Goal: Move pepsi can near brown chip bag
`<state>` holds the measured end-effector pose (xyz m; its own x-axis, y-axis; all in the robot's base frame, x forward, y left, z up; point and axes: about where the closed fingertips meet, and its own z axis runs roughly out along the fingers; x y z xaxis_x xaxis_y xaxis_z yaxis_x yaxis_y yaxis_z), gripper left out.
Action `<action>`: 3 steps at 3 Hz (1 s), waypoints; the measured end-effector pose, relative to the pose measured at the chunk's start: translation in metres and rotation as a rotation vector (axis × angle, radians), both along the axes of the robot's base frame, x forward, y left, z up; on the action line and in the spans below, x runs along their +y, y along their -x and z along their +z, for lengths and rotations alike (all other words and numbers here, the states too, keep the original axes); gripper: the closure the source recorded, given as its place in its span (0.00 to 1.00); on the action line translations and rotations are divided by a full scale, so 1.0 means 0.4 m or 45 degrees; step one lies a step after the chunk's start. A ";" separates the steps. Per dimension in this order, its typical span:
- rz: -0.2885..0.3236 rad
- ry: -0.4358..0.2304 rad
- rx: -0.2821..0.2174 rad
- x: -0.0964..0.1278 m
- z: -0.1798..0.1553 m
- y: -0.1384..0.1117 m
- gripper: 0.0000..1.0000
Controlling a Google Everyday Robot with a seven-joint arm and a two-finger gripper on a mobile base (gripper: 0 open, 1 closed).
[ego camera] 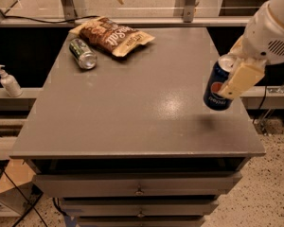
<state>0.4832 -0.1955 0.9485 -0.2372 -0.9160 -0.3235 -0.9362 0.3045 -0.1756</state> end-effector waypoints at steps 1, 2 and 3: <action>-0.022 -0.027 -0.039 0.010 0.011 -0.011 1.00; -0.001 -0.045 -0.139 0.040 0.052 -0.084 1.00; 0.031 -0.054 -0.195 0.079 0.083 -0.181 1.00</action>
Offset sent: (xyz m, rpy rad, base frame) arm 0.0743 0.0324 0.0515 0.0563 -0.2240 0.0223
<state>0.5556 -0.1638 0.9815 -0.1599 -0.9056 -0.3929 -0.9067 0.2921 -0.3043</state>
